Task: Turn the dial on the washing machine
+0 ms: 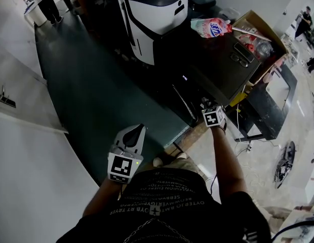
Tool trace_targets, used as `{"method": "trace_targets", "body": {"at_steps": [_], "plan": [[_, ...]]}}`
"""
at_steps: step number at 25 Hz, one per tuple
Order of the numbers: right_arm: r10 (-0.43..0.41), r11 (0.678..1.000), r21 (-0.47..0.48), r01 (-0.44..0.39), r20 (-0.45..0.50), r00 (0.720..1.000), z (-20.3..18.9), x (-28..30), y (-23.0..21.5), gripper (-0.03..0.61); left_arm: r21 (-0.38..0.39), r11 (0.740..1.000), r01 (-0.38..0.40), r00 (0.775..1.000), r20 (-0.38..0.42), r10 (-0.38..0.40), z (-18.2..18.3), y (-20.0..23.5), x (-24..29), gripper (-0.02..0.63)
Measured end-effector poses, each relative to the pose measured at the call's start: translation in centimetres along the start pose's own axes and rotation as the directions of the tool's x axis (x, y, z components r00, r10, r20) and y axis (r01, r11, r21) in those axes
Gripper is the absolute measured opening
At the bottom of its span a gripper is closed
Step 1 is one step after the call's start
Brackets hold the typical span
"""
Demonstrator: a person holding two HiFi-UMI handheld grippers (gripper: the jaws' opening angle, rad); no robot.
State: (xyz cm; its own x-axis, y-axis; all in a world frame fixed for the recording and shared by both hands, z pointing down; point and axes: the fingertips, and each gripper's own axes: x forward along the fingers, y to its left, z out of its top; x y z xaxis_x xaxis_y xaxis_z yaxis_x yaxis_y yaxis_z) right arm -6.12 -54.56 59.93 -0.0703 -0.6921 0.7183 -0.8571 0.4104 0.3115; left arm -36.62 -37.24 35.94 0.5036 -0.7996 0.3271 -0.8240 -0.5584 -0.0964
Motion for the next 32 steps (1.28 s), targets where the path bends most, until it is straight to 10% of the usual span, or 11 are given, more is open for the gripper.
{"method": "trace_targets", "body": {"at_steps": [32], "plan": [[0.012,0.993,0.116,-0.013,0.015,1.000,-1.0,-0.2,-0.1,0.124,-0.013,1.000,0.002,1.000,0.007,-0.002,-0.3,0.6,-0.2,0.008]]}}
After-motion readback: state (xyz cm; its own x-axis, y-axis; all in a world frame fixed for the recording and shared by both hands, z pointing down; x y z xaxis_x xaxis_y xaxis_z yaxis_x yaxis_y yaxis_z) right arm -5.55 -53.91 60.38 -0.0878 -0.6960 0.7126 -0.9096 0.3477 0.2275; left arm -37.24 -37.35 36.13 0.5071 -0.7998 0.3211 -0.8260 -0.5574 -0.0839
